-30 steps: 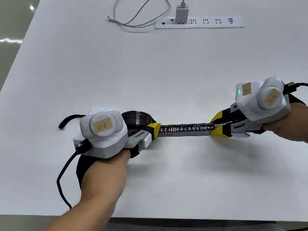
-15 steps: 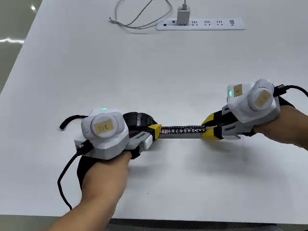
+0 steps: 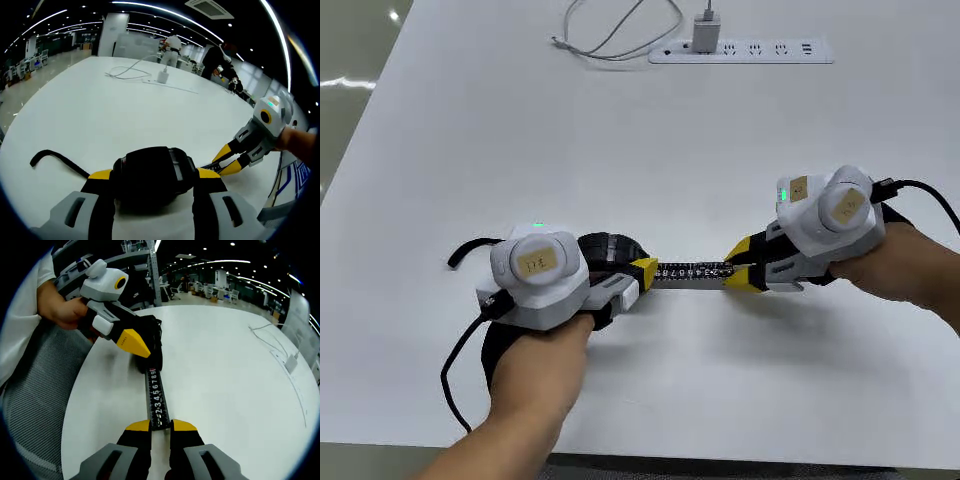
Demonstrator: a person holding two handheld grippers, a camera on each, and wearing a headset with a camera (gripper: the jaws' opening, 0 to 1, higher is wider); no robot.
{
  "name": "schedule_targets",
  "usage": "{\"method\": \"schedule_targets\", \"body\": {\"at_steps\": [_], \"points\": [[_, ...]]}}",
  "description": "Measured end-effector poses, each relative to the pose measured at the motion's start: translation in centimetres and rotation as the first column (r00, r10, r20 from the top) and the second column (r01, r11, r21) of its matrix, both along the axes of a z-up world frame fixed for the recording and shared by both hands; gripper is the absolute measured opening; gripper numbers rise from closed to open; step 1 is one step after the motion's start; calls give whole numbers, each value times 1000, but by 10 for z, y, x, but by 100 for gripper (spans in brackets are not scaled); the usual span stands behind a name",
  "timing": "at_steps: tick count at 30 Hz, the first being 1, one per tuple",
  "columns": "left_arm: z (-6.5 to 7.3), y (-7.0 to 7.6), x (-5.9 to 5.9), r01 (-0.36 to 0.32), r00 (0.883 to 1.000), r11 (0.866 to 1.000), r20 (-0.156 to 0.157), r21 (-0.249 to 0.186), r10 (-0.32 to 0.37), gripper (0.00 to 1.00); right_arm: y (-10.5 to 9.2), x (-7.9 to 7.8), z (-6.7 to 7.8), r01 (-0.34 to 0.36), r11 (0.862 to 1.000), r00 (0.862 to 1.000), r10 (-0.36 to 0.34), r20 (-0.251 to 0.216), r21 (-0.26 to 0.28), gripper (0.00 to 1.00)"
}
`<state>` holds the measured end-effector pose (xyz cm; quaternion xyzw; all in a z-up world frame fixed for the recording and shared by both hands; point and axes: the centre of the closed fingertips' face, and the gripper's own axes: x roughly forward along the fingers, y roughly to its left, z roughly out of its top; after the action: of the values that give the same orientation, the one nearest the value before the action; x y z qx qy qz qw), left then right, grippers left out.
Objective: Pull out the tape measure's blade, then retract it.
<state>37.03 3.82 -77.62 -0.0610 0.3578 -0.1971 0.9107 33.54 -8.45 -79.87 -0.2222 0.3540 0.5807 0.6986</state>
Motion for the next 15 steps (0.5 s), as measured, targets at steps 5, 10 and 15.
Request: {"method": "schedule_targets", "body": {"at_steps": [5, 10, 15], "points": [[0, 0, 0, 4, 1000, 1000, 1, -2, -4, 58, 8, -1, 0, 0, 1000, 1000, 0, -9, 10, 9], [0, 0, 0, 1, 1000, 1000, 0, -11, -1, 58, 19, -1, 0, -7, 1000, 1000, 8, -10, 16, 9], [1, 0, 0, 1, 1000, 1000, -1, -14, -1, 58, 29, -1, 0, -14, 1000, 1000, 14, -8, 23, 9]]}}
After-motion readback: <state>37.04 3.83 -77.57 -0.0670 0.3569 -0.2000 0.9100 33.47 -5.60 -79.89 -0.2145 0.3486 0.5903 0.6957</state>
